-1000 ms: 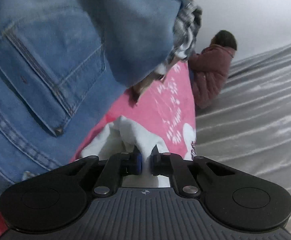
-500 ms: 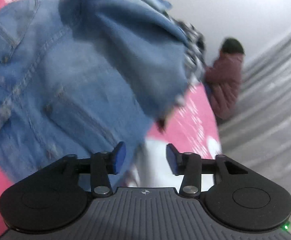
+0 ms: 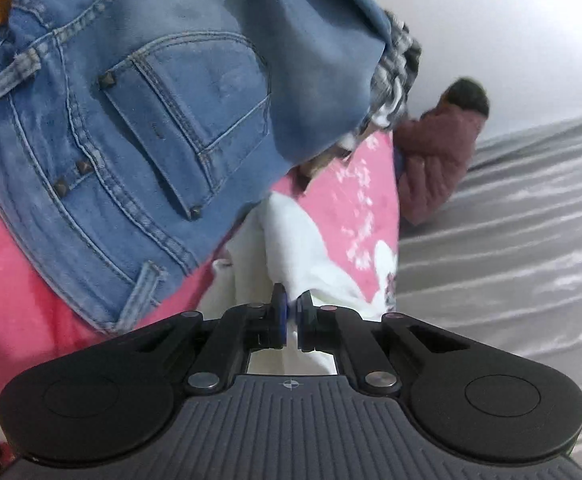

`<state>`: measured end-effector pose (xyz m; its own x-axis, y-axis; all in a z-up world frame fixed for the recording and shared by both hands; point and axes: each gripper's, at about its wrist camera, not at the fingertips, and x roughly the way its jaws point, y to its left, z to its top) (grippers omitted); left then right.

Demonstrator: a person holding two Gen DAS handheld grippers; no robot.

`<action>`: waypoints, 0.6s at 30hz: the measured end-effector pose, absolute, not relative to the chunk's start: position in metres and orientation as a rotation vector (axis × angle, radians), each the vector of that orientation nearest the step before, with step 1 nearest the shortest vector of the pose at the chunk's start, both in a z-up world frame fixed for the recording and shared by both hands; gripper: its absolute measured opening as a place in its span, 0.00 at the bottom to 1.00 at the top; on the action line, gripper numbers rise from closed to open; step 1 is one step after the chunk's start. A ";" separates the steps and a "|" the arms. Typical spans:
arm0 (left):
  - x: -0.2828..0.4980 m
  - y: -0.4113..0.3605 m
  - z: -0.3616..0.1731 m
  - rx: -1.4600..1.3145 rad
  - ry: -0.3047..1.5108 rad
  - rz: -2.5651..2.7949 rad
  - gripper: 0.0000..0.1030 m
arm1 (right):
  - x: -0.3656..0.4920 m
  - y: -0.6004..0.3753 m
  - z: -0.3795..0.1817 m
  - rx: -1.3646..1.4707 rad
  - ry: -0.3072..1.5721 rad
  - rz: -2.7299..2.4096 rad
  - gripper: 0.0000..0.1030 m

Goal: Fold clothes

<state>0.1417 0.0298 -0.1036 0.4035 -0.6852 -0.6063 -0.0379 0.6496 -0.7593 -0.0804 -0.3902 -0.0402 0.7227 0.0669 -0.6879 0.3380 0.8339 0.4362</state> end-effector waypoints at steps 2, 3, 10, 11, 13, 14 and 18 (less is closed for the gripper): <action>0.148 0.029 -0.130 -0.685 1.157 -0.400 0.14 | -0.079 -0.390 -0.049 0.523 0.799 -0.179 0.15; 0.149 0.032 -0.144 -0.726 1.174 -0.389 0.13 | -0.077 -0.393 -0.059 0.520 0.821 -0.198 0.15; 0.128 0.054 -0.105 -0.681 1.096 -0.317 0.19 | -0.096 -0.391 -0.052 0.445 0.887 -0.304 0.43; 0.125 0.048 -0.089 -0.593 1.022 -0.343 0.20 | -0.101 -0.388 -0.046 0.424 0.908 -0.340 0.43; 0.135 0.027 -0.064 -0.430 0.906 -0.443 0.23 | -0.106 -0.388 -0.033 0.425 0.881 -0.346 0.44; 0.142 0.015 -0.059 -0.392 0.866 -0.485 0.26 | -0.101 -0.391 -0.027 0.434 0.844 -0.331 0.48; 0.174 -0.031 -0.063 -0.212 0.752 -0.705 0.50 | -0.053 -0.394 -0.011 0.351 0.671 -0.309 0.66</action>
